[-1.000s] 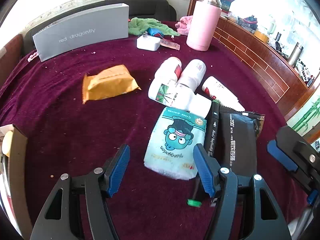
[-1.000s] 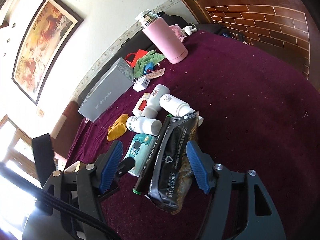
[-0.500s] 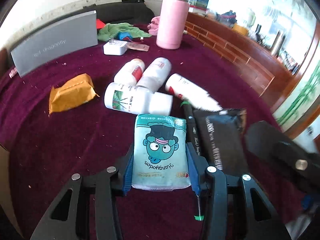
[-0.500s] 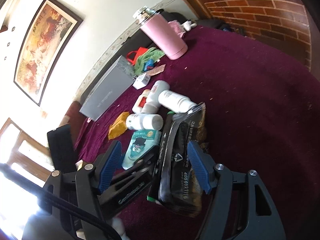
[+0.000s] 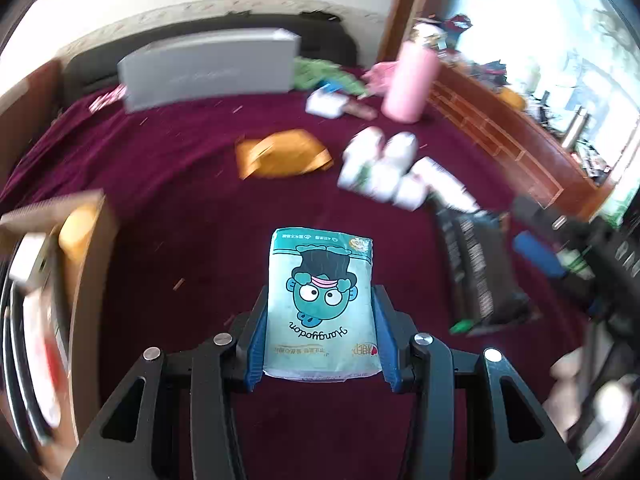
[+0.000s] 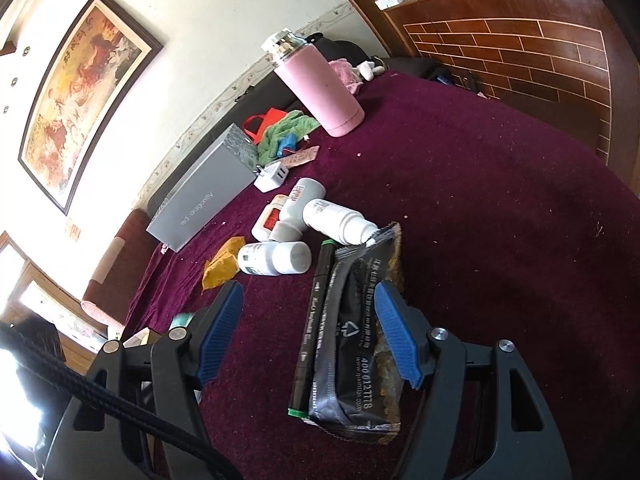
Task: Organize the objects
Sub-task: 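Grasp the white cartoon packet with the left gripper while the right grasps the green-capped marker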
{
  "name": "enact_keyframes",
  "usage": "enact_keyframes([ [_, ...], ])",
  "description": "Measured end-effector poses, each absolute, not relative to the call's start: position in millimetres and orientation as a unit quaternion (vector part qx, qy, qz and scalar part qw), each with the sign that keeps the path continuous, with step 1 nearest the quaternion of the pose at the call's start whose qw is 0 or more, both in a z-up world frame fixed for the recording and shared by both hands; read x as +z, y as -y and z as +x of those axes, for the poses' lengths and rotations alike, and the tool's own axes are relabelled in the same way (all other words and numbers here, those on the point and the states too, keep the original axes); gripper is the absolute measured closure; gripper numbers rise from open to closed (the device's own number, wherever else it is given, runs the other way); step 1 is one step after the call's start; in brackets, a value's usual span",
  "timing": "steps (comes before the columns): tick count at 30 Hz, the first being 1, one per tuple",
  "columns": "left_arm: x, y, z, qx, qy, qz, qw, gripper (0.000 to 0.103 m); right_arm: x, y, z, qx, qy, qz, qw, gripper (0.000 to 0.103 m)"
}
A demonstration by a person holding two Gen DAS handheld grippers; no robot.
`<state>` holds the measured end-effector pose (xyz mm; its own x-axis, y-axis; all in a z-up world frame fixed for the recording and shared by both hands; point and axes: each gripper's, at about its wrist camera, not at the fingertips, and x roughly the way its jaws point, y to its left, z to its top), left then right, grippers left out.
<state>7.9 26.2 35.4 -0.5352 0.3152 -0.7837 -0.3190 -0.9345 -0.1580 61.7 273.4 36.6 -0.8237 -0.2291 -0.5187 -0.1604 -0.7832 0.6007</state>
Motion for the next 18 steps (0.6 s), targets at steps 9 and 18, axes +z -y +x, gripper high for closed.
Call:
enact_keyframes([
  [9,12.4,-1.2,25.0,0.875,-0.001,-0.453,0.171,0.063,46.4,-244.7,42.8,-0.866,0.327,0.359,0.116,0.035],
  [18,11.3,8.6,26.6,0.875,0.021,-0.444,0.192,0.062,25.6,-208.8,2.3,-0.861,0.182,0.474,-0.012,0.043],
])
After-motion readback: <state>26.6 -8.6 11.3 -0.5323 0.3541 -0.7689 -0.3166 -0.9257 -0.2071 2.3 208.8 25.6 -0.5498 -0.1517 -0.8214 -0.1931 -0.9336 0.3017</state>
